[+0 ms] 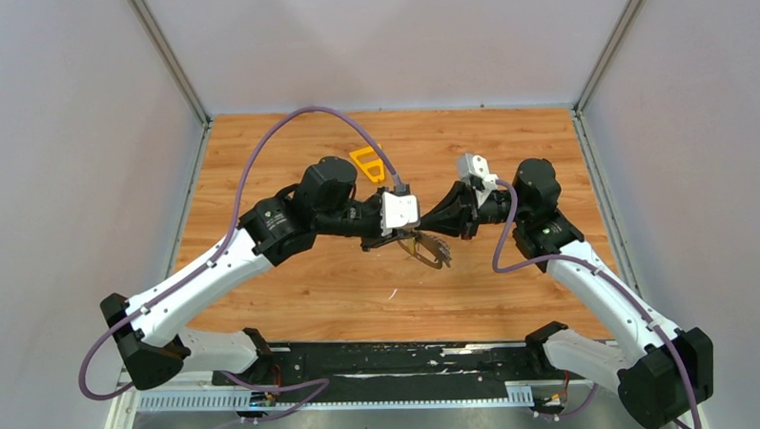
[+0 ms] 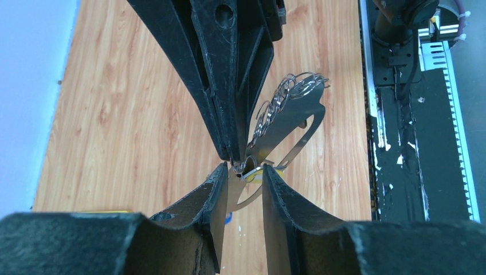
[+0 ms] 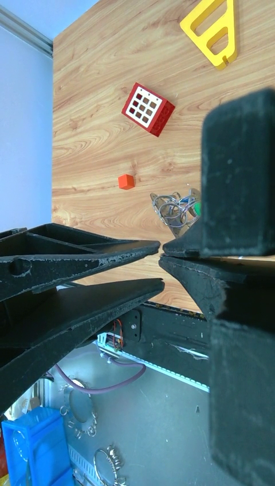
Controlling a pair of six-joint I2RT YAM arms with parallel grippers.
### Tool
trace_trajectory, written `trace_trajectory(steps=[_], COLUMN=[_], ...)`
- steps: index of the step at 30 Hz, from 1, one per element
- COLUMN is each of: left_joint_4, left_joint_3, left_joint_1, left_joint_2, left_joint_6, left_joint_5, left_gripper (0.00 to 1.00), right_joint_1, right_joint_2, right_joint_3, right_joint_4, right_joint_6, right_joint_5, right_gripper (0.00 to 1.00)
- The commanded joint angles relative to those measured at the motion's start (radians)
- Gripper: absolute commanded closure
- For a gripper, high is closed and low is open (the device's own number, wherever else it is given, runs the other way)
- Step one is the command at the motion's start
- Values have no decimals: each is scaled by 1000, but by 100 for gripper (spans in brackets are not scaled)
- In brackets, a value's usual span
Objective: Put the keys on the keyring
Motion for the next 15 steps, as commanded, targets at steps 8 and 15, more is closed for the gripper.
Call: trace_trajectory(steps=[8, 15], left_joint_4=[56, 61], left_joint_3=[-15, -25], left_joint_1=[-1, -1], left_joint_2=[8, 13], left_joint_6=[23, 18], left_joint_5=[32, 34], left_gripper=[65, 69], right_joint_1=[-4, -5], right_joint_2=[-21, -21], right_joint_3=[16, 15], right_joint_4=[50, 51], right_joint_6=[1, 2], right_joint_5=[-16, -13], right_gripper=[100, 100])
